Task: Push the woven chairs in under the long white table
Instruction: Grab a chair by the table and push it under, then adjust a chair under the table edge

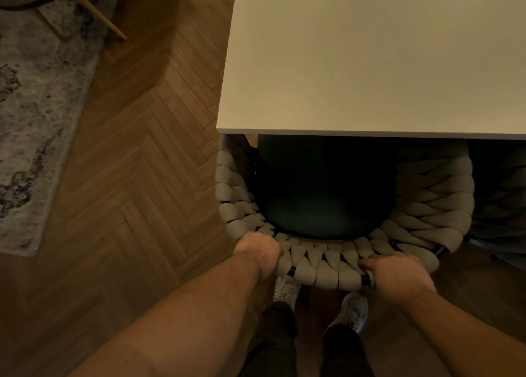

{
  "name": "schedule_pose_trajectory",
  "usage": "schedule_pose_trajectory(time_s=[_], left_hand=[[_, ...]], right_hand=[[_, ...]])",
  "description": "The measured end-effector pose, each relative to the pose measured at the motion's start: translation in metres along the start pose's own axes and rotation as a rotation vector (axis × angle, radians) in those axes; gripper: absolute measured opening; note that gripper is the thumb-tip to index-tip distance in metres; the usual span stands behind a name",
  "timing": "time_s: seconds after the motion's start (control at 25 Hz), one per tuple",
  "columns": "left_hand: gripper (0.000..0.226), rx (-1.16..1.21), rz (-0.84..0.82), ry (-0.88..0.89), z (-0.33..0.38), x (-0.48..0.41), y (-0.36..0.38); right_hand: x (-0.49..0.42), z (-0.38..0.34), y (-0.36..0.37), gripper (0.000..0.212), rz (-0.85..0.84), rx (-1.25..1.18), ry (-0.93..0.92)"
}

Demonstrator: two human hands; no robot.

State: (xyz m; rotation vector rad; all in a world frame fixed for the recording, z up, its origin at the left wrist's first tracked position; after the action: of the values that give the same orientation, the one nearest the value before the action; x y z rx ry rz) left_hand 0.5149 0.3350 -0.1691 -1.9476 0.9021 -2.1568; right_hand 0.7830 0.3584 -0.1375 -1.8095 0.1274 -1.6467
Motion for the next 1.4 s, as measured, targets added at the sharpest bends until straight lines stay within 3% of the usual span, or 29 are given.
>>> schedule_pose_trajectory(time_s=[0.4,0.68,0.8,1.0,1.2,1.4], left_hand=[[0.04,0.127,-0.024,-0.025,-0.01,0.013,-0.003],[0.045,0.113,-0.037,0.007,0.008,0.052,-0.05],[0.04,0.22,0.024,0.024,0.017,0.067,-0.078],[0.047,0.32,0.177,0.117,0.05,0.098,-0.137],[0.049,0.247,0.26,0.197,0.095,0.12,-0.202],[0.052,0.124,0.372,0.255,0.171,0.134,-0.251]], right_hand=[[0.02,-0.004,-0.006,0.048,0.084,0.014,0.058],[0.088,0.016,-0.022,0.05,0.034,-0.382,0.098],[0.13,0.042,-0.029,0.037,0.107,-0.499,0.172],[0.199,0.093,-0.027,0.036,0.277,-0.68,0.347],[0.259,0.13,-0.019,0.049,0.444,-0.804,0.462],[0.308,0.179,0.008,0.042,0.573,-0.89,0.524]])
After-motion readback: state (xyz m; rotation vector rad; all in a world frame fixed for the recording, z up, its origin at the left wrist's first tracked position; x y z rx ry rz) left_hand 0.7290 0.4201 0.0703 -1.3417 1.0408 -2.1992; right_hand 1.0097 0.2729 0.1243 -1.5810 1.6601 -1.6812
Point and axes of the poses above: each hand's wrist, its own x-axis away from the middle knuckle, its own y-axis out of the palm, z = x × y, the point moved 9 cm from there along -x, towards the middle knuckle, and after that the axes turned 8 degrees about -z, right-handed, at the moved point
